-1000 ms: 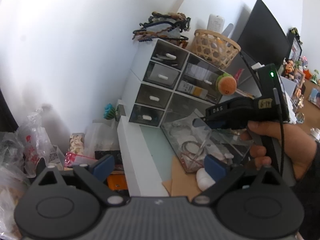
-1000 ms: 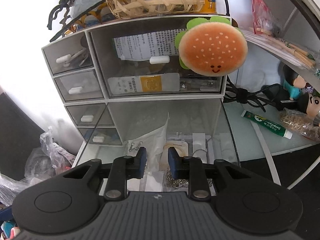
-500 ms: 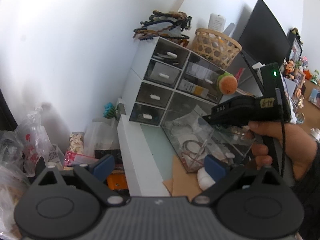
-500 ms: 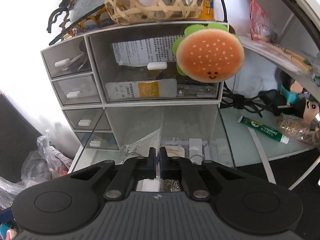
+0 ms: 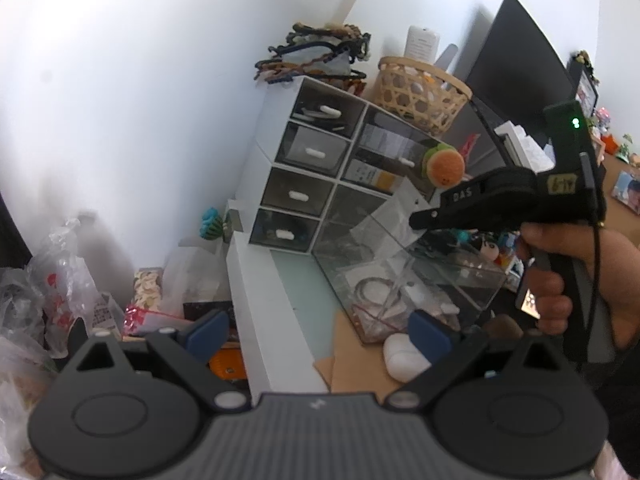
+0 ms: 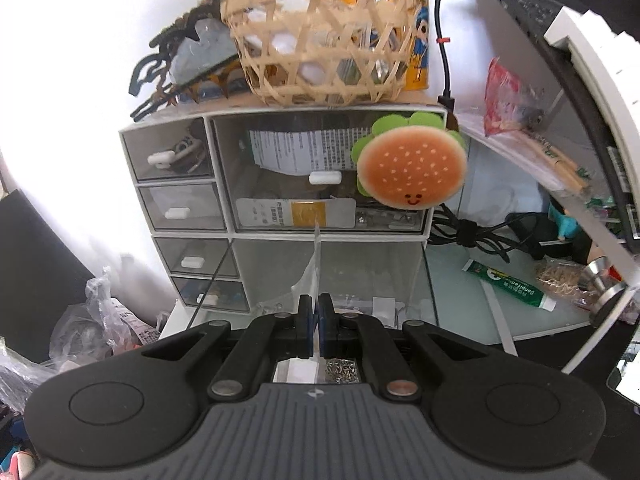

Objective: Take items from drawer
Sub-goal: 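Lift the white plastic packet out of the drawer with the right gripper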

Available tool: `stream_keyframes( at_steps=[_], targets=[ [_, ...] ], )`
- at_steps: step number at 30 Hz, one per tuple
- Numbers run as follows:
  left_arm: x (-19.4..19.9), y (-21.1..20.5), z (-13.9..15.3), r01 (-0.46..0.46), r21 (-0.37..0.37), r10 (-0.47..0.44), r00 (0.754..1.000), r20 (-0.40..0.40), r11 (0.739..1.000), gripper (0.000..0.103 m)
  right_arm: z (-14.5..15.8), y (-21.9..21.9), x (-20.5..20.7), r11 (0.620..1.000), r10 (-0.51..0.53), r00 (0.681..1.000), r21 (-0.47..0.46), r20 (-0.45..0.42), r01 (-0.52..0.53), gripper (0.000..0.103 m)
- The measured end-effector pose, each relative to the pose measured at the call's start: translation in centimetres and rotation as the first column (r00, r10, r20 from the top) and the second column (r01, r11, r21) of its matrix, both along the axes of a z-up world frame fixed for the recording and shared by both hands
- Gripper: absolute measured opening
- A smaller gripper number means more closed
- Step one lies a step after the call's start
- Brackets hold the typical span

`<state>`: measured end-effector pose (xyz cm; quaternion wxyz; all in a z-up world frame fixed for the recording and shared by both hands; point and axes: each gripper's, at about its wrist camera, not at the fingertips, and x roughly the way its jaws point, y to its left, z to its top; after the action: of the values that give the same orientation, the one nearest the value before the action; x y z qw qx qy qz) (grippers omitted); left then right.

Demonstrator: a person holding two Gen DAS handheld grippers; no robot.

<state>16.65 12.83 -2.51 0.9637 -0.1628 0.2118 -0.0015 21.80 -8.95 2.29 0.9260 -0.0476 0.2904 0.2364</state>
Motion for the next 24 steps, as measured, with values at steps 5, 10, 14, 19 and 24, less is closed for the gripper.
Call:
stream_keyframes(
  at_steps=[5, 10, 14, 19, 24],
  targets=[
    [-0.1, -0.4, 0.1, 0.01, 0.008, -0.01, 1.0, 0.002, 1.0, 0.098, 1.0, -0.5, -0.8, 1.0, 0.001, 1.0, 0.001, 0.018, -0.001, 0.003],
    [-0.2, -1.0, 0.2, 0.023, 0.018, -0.023, 1.0, 0.001, 1.0, 0.098, 1.8, -0.9, -1.6, 1.0, 0.005, 1.0, -0.001, 0.03, -0.005, 0.003],
    [-0.4, -1.3, 0.3, 0.03, 0.023, -0.03, 1.0, 0.003, 0.999, 0.098, 2.3, -1.2, -2.3, 1.0, 0.009, 0.999, -0.004, 0.037, -0.009, 0.003],
    [-0.6, -1.7, 0.4, 0.037, 0.029, -0.038, 0.999, 0.007, 0.999, 0.098, 3.0, -1.6, -3.1, 1.0, 0.011, 0.999, -0.007, 0.048, -0.011, 0.002],
    [-0.6, -2.0, 0.4, 0.044, 0.033, -0.044, 0.999, 0.006, 0.998, 0.098, 3.8, -2.1, -4.0, 1.0, 0.012, 0.998, -0.01, 0.061, -0.011, 0.002]
  ],
)
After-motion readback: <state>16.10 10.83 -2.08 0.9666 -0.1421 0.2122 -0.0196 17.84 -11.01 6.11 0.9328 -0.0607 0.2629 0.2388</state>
